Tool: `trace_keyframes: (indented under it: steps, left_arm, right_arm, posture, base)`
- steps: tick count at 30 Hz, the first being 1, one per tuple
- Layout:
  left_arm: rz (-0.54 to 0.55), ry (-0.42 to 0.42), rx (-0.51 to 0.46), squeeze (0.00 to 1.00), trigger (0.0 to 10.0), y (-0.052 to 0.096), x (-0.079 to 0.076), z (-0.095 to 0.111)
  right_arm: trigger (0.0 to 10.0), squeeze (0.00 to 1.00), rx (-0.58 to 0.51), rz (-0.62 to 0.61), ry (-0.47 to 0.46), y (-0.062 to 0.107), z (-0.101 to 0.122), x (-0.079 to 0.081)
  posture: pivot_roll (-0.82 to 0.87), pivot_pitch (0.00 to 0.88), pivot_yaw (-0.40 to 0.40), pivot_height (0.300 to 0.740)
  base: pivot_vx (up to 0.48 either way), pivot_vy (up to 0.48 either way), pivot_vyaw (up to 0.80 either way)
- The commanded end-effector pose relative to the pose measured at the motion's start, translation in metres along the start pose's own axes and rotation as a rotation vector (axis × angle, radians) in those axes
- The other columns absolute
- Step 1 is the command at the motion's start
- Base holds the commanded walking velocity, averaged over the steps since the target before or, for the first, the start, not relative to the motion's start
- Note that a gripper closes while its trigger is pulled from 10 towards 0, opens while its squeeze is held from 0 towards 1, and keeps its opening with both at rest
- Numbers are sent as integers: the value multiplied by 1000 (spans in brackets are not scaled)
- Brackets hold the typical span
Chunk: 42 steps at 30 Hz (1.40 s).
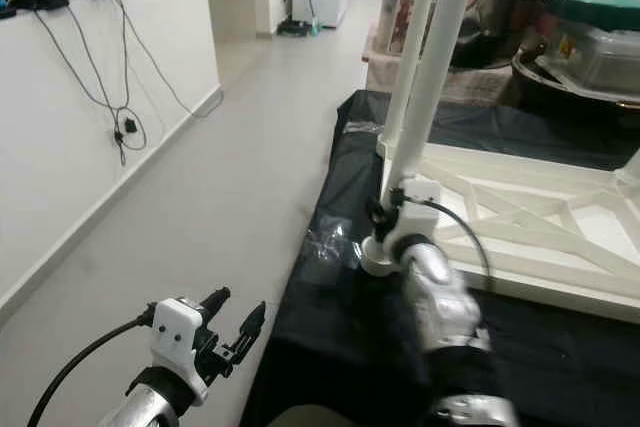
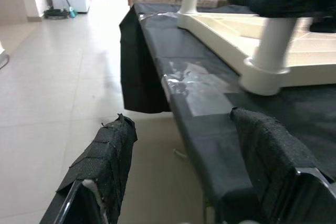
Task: Building children table
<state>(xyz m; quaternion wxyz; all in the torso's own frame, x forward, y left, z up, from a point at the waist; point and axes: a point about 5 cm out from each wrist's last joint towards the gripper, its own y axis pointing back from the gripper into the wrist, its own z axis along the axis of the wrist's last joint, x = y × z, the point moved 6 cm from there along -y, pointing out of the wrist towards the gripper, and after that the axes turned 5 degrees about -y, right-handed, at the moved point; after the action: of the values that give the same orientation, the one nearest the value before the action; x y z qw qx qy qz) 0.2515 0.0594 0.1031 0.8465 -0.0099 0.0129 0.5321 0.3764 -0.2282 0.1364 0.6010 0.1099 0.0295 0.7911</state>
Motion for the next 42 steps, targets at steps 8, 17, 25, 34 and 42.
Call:
trace_keyframes:
  steps: [8, 17, 25, 34, 42]
  left_arm:
    - [-8, 20, 18, 0, 10000, 0, 1, -4]
    - [-6, 19, 16, 0, 10000, 0, 1, -3]
    - [-5, 21, 15, 0, 10000, -1, 1, -3]
    - [-4, 20, 15, 0, 10000, -2, 0, -3]
    - [-1, 21, 14, 0, 10000, -2, 0, -2]
  right_arm:
    - [0, 0, 366, 320, 59, 53, -52, -2]
    - [0, 0, 655, 634, 228, 103, -71, 8]
    - [0, 0, 694, 650, 317, 101, -65, -4]
    - [10000, 0, 542, 443, 351, 48, -60, -10]
    - [10000, 639, 449, 356, 372, 25, -49, -11]
  posture:
    - [-20, 0, 14, 740]
    - [-18, 0, 13, 740]
    - [-19, 0, 8, 740]
    - [-11, 0, 1, 740]
    - [-7, 0, -2, 740]
  base:
    - [0, 0, 0]
    - [0, 0, 0]
    - [0, 0, 0]
    - [0, 0, 0]
    - [0, 0, 0]
